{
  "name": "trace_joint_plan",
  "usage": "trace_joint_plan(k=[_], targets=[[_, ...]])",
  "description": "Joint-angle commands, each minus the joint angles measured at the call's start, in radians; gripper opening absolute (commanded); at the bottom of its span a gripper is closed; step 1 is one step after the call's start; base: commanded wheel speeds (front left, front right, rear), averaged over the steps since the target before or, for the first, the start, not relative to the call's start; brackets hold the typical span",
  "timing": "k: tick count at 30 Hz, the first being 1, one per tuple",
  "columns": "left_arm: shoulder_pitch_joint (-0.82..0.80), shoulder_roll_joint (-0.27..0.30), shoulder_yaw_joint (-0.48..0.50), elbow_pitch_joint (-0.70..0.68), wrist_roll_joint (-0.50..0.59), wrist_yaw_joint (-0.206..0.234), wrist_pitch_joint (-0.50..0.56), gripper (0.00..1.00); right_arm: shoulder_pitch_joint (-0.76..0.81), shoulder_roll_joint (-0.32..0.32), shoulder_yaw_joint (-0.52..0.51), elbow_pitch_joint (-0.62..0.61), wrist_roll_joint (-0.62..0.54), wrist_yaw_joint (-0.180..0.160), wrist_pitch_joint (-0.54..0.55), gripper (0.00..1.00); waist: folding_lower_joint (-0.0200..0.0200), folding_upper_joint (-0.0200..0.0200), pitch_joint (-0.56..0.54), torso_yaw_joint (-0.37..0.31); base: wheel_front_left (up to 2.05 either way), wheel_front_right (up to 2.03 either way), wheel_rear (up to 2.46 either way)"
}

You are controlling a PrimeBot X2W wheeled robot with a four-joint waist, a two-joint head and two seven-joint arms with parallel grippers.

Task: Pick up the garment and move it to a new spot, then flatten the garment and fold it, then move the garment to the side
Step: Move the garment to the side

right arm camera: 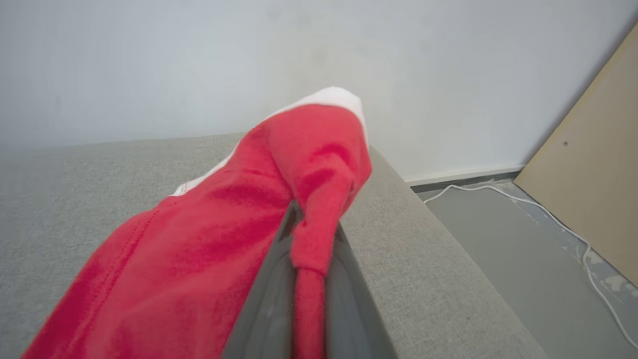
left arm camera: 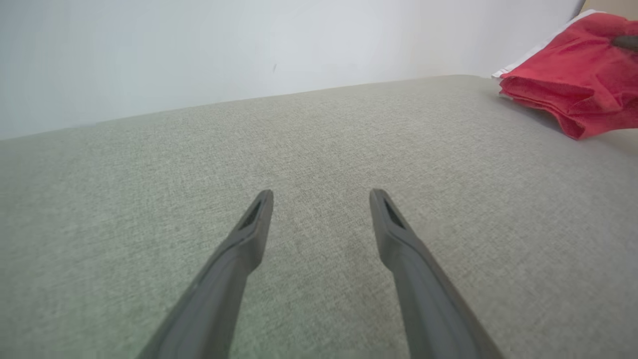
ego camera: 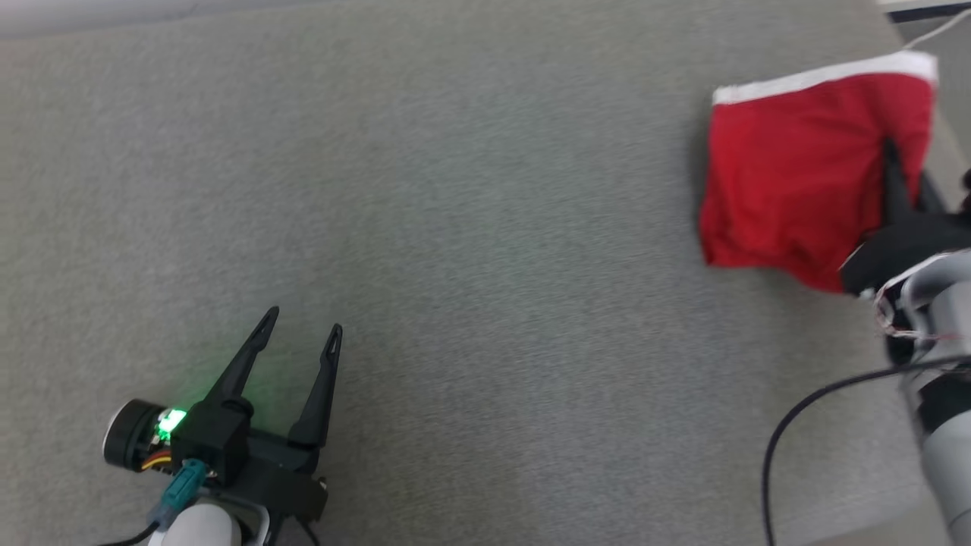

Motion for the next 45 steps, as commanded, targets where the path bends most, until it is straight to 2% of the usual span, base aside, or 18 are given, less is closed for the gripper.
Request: trace_joint_plan(k=[1,10,27,28,29,30,34,39,45], targets=[[-0.012,0.005,-0.002,-0.006,-0.004,0.006,-0.001,1.00,-0.026,-0.013,-0.008,0.027,-0.013,0.000,-0.005,0.00,-0.0003,-0.0001,0.066,0.070,0.00,0.00,0.00],[-0.019,0.014,-0.009,-0.017,-0.019,0.013,0.000,1.00,-0.122,-0.076,-0.104,0.173,-0.111,0.000,-0.004,0.00,-0.0003,-0.0001,0.096,0.126,0.00,0.00,0.00],[0.003,0.004,-0.001,-0.019,-0.032,0.012,0.000,1.00,-0.070,-0.103,-0.323,0.214,-0.245,0.000,-0.004,0.00,-0.0003,-0.0001,0.056,0.125,0.00,0.00,0.00],[0.004,0.004,0.000,-0.017,-0.033,0.011,0.000,1.00,-0.070,-0.104,-0.339,0.220,-0.252,0.000,-0.004,0.05,-0.0003,-0.0001,0.054,0.125,0.00,0.00,0.00],[0.005,0.003,0.001,-0.015,-0.035,0.011,0.000,1.00,-0.066,-0.104,-0.355,0.235,-0.266,0.000,-0.004,0.49,-0.0003,-0.0001,0.050,0.124,0.00,0.00,0.00],[0.005,0.003,0.002,-0.013,-0.035,0.011,0.000,1.00,-0.066,-0.100,-0.369,0.231,-0.280,0.000,-0.003,1.00,-0.0003,-0.0001,0.047,0.124,0.00,0.00,0.00],[0.018,-0.003,0.004,-0.005,-0.039,0.007,-0.001,1.00,-0.051,-0.101,-0.434,0.192,-0.344,0.000,-0.003,1.00,-0.0003,-0.0001,0.022,0.126,0.00,0.00,0.00],[0.040,-0.017,0.012,0.000,-0.043,0.014,-0.001,1.00,-0.006,-0.031,-0.494,0.063,-0.405,0.000,-0.003,1.00,-0.0003,-0.0001,-0.038,0.128,0.00,0.00,0.00],[0.087,-0.033,0.032,0.015,-0.049,0.034,-0.001,1.00,0.117,0.070,-0.373,-0.127,-0.346,0.000,-0.003,1.00,-0.0003,-0.0001,-0.139,0.142,0.00,0.00,0.00]])
